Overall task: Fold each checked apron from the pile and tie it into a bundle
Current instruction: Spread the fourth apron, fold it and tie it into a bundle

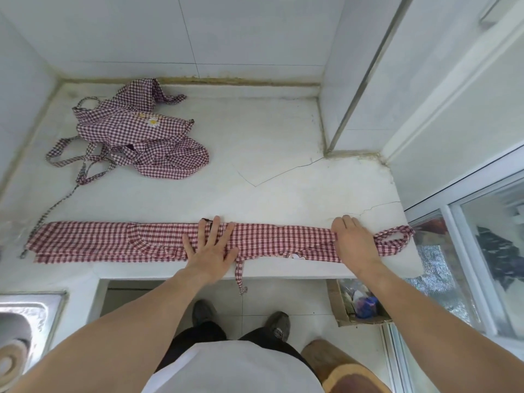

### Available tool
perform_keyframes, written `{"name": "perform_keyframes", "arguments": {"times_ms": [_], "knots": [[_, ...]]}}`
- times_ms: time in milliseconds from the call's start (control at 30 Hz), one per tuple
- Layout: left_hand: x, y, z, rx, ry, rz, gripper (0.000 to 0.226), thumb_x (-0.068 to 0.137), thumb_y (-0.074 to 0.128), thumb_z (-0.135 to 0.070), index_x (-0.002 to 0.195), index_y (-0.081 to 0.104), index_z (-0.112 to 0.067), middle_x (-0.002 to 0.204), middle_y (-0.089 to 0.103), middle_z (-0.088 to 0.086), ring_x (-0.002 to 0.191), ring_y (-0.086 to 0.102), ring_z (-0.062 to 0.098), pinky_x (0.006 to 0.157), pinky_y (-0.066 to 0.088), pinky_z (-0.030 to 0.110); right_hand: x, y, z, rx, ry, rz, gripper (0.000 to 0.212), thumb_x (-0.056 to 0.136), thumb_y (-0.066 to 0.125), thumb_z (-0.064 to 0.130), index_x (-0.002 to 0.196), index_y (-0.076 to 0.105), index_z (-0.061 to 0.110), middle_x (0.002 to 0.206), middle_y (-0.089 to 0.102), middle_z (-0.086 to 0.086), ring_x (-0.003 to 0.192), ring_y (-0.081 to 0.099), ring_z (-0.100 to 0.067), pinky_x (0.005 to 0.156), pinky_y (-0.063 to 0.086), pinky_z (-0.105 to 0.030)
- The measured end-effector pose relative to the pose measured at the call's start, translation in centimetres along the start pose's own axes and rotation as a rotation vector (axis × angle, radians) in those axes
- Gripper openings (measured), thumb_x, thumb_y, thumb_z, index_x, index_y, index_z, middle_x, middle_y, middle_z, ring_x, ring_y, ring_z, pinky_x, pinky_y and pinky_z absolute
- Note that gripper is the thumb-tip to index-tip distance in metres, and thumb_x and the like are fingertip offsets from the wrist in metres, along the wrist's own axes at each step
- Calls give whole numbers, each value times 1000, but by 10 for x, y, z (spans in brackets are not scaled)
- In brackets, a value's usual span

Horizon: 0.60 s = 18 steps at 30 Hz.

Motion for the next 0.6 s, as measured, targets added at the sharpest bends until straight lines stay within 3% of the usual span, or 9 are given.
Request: {"name": "perform_keyframes", "arguments": {"times_ms": [100,167,200,267,333,400,500,600], "knots": [[5,-17,-8,9,-80,-22,69,101,35,-51,157,-2,-37,164,-22,0,148,-27,34,116,-9,67,0,9,-12,28,68,57,27,85,68,18,109,56,11,104,58,-7,96,59,-28,82,44,-42],[8,-35,-24,68,-190,-54,73,92,54,-31,154,17,-21,164,6,14,150,-9,41,117,-2,67,-2,12,-11,50,60,45,27,85,67,14,109,57,9,104,58,-8,97,58,-28,81,45,-42],[10,-42,-37,81,-223,-72,76,88,58,-22,153,20,-15,162,11,18,150,-6,43,118,-2,66,-3,14,-10,42,62,30,28,81,68,10,107,58,8,102,58,-9,95,58,-29,78,47,-41],[11,-47,-68,61,-155,-145,78,90,55,-19,155,13,-9,165,1,18,151,-11,40,121,-5,59,-4,15,-5,22,71,-12,31,73,72,2,100,59,6,96,58,-11,89,58,-29,71,49,-42],[9,-35,-103,-9,33,-208,70,101,37,-31,159,2,-13,166,-10,13,151,-17,33,123,-7,51,-6,11,-4,14,74,-96,32,65,75,-4,93,60,5,88,58,-12,80,58,-30,64,50,-42],[5,-10,-122,-106,152,-147,64,105,21,-43,159,-7,-23,165,-19,6,149,-25,26,122,-12,47,-9,8,-2,26,92,-159,32,64,73,-8,89,60,6,84,56,-11,75,56,-29,64,48,-41],[10,20,-126,15,161,-87,62,104,8,-52,152,-27,-33,157,-38,1,142,-39,23,118,-21,49,-13,12,-6,67,104,-176,33,65,74,-5,92,60,9,85,56,-9,78,54,-28,71,43,-39],[15,23,-121,72,149,-73,62,103,6,-54,147,-34,-35,152,-44,0,139,-42,23,117,-23,50,-16,19,-20,107,65,-116,30,71,77,11,98,62,11,90,61,-7,86,57,-28,79,45,-41]]}}
Point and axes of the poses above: each hand's wrist, its own x-axis towards the middle knuckle, its own y-axis out of the palm, z = x × y, the point moved 8 cm from there along x, towards the middle knuckle
